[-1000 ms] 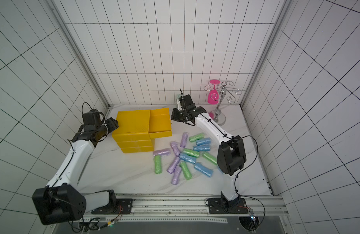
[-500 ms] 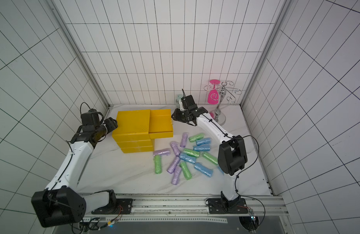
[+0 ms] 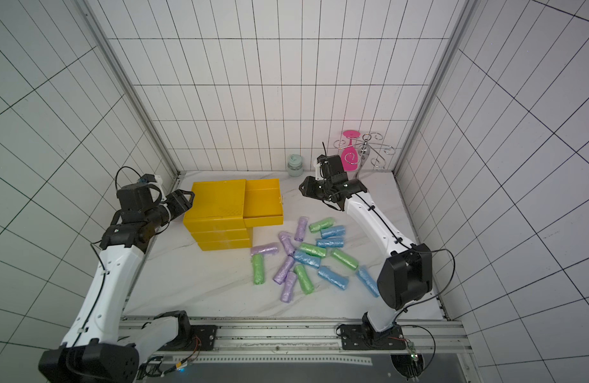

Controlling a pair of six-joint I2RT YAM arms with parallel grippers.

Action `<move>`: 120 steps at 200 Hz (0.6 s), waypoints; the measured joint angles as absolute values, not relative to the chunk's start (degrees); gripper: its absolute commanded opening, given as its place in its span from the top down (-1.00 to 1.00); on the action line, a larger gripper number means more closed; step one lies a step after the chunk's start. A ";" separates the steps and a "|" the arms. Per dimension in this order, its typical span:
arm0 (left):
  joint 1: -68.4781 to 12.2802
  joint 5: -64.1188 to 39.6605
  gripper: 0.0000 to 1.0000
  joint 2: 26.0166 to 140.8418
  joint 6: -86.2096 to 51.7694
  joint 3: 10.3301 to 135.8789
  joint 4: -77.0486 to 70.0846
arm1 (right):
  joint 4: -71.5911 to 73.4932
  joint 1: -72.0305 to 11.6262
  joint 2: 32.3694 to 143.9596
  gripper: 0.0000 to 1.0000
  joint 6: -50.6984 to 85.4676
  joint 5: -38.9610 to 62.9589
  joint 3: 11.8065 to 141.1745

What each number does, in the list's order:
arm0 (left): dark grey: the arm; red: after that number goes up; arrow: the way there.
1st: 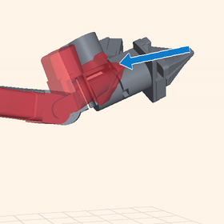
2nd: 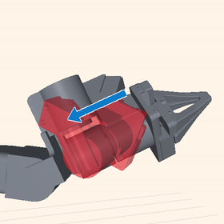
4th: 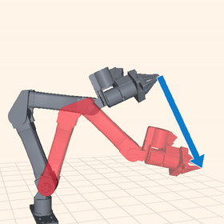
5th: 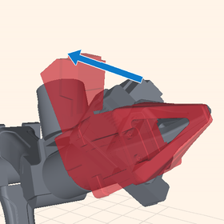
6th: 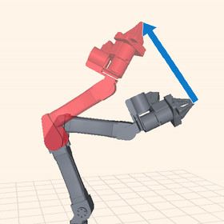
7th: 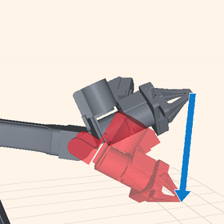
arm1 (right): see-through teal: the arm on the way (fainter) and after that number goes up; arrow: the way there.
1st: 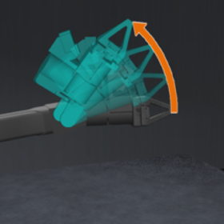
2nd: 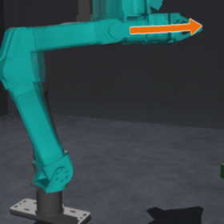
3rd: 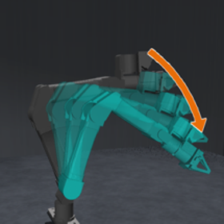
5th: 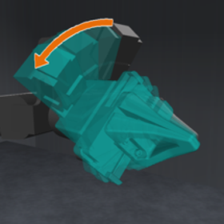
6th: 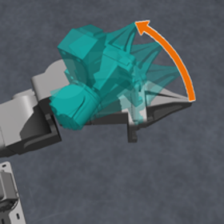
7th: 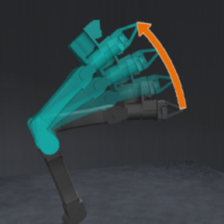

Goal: Sort the rolls of trash bags by color and place them into the drawer
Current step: Pick up the roll of trash bags from the center of the board.

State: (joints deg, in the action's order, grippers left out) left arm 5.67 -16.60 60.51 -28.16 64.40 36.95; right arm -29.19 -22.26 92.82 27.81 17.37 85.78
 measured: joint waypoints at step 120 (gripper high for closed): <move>-27.05 -10.09 -0.23 41.17 -41.39 48.66 48.29 | -39.00 -37.01 72.79 0.12 25.19 16.97 52.64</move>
